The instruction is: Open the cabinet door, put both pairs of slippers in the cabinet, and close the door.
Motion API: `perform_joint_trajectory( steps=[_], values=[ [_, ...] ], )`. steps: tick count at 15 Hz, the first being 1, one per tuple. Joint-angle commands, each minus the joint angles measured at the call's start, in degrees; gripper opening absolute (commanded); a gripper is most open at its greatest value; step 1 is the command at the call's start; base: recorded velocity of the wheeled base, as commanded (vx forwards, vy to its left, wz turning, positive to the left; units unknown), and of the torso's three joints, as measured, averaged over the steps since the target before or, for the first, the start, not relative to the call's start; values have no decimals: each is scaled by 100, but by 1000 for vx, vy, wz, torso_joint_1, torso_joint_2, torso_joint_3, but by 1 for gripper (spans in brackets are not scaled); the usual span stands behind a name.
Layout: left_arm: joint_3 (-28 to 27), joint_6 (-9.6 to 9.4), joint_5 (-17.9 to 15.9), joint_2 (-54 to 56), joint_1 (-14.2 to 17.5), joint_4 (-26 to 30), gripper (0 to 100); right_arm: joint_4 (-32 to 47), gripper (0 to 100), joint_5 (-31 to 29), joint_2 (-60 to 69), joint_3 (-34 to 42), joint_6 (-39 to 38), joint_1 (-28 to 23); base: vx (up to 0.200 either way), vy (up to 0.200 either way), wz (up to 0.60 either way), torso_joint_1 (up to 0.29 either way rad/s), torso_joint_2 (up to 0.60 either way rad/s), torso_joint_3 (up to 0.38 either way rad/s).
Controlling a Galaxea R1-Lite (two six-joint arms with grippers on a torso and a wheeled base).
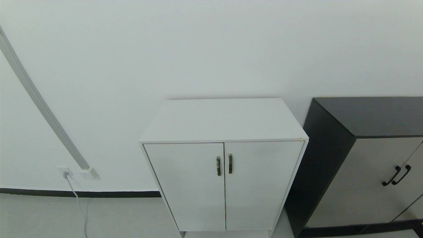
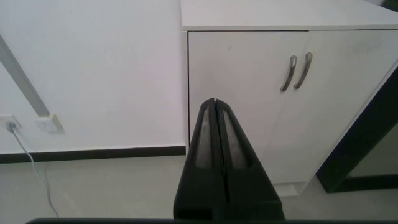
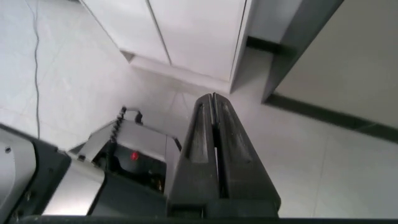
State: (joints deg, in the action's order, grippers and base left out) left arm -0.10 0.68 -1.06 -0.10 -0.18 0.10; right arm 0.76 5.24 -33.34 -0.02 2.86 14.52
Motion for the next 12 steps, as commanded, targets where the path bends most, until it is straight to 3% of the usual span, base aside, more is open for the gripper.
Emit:
perform_joint_trajectory(
  steps=[1, 5, 9, 12],
  values=[
    [1, 11, 1, 1, 1, -1, 0, -23, 0, 21, 117, -6, -14, 69, 0, 0, 0, 0, 0, 0],
    [1, 2, 1, 1, 1, -1, 0, -40, 0, -14, 355, -6, -14, -54, 0, 0, 0, 0, 0, 0],
    [1, 2, 1, 1, 1, -1, 0, -40, 0, -23, 1242, -6, -5, -925, 0, 0, 0, 0, 0, 0],
    [1, 2, 1, 1, 1, -1, 0, -40, 0, -23, 2060, -6, -5, -1294, 0, 0, 0, 0, 0, 0]
  ],
)
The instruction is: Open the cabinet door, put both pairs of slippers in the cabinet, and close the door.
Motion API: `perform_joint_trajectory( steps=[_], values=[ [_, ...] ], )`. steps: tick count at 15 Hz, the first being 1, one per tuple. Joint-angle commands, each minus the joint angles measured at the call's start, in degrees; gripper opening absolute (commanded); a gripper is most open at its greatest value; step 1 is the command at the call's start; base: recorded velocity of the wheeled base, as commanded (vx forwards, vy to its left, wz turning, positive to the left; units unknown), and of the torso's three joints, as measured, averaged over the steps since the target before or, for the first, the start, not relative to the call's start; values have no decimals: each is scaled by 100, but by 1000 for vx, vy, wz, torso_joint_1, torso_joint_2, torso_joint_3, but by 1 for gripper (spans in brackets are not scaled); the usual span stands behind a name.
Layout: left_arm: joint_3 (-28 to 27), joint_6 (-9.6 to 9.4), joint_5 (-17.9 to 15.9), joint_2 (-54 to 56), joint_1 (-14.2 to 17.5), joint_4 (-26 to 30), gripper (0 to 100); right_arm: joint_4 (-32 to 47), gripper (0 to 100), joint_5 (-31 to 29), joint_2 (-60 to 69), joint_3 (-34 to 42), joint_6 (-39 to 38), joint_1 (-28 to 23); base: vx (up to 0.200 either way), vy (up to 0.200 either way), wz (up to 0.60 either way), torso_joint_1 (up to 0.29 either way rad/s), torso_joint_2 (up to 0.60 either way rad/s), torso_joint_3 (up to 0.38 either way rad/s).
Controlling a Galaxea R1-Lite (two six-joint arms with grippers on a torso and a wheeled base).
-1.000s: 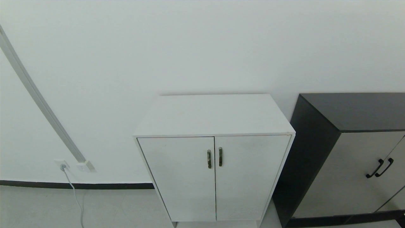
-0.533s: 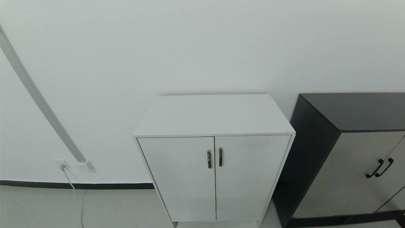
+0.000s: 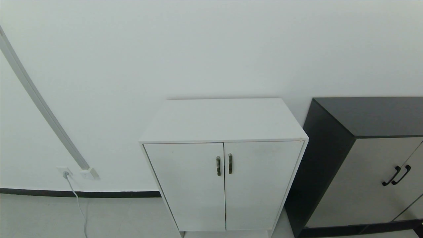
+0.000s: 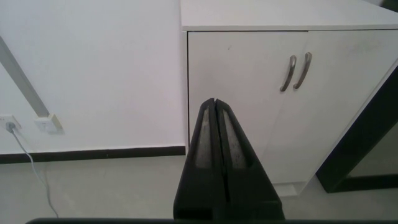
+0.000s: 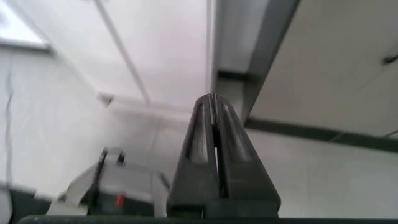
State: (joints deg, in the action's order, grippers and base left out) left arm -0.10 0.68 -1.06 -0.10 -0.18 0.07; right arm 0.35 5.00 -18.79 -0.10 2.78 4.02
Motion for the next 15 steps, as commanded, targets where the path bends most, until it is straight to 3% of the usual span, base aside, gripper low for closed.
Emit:
perform_joint_trajectory(
  steps=[1, 6, 9, 13, 15],
  values=[
    [1, 2, 1, 1, -8, 1, 0, 0, 0, 1, 841, 1, 3, -332, 0, 0, 0, 0, 0, 0],
    [1, -7, 1, 1, 1, 1, 0, -9, 0, 1, 1879, 10, -5, -394, 0, 0, 0, 0, 0, 0],
    [1, 2, 9, 1, 1, 1, 0, -18, 0, -34, 1879, 10, -49, -394, 0, 0, 0, 0, 0, 0],
    [1, -33, -8, 1, 1, 1, 0, -79, 0, -702, 1879, 10, -586, -394, 0, 0, 0, 0, 0, 0],
    [1, -33, 1, 1, 1, 1, 0, -79, 0, -693, 1879, 10, -594, -394, 0, 0, 0, 0, 0, 0]
  ],
)
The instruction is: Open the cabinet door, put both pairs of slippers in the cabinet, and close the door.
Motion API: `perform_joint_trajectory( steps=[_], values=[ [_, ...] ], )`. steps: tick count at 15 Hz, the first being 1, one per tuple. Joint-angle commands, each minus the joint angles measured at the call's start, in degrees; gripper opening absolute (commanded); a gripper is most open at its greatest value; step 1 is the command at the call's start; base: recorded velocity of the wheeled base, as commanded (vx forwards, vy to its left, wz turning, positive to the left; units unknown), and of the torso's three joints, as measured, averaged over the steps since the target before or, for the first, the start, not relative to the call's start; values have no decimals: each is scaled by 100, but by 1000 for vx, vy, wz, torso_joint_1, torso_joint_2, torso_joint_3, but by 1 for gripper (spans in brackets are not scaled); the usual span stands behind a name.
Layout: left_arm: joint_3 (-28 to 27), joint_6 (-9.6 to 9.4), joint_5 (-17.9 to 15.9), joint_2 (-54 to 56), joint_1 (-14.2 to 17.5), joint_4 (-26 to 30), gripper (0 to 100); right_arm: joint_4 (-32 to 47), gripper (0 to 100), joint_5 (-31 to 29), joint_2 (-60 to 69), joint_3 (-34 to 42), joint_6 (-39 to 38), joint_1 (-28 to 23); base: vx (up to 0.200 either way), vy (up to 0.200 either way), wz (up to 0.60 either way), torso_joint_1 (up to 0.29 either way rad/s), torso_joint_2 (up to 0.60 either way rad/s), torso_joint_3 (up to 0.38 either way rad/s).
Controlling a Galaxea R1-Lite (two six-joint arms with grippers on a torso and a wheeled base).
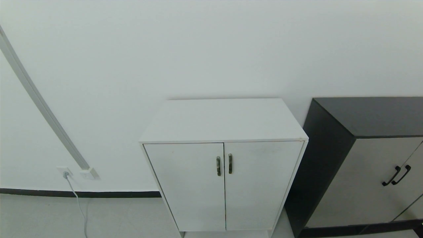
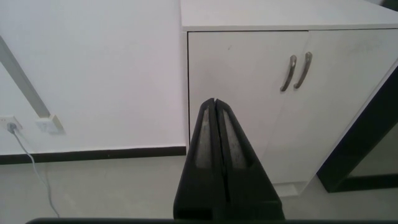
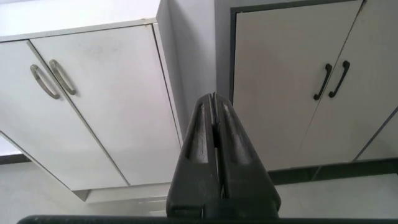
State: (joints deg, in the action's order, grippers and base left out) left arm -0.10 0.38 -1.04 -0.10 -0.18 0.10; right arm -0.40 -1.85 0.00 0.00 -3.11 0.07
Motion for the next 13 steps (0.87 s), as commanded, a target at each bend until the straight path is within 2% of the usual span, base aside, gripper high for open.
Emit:
perform_joint_trajectory(
  steps=[1, 13],
  values=[
    [1, -3, -2, 1, 1, -1, 0, 5, 0, 1, 0, 0, 30, 1, 0, 0, 0, 0, 0, 0],
    [1, -3, -2, 1, 1, -1, 0, 5, 0, 10, 0, 0, 65, 1, 0, 0, 0, 0, 0, 0]
  ],
)
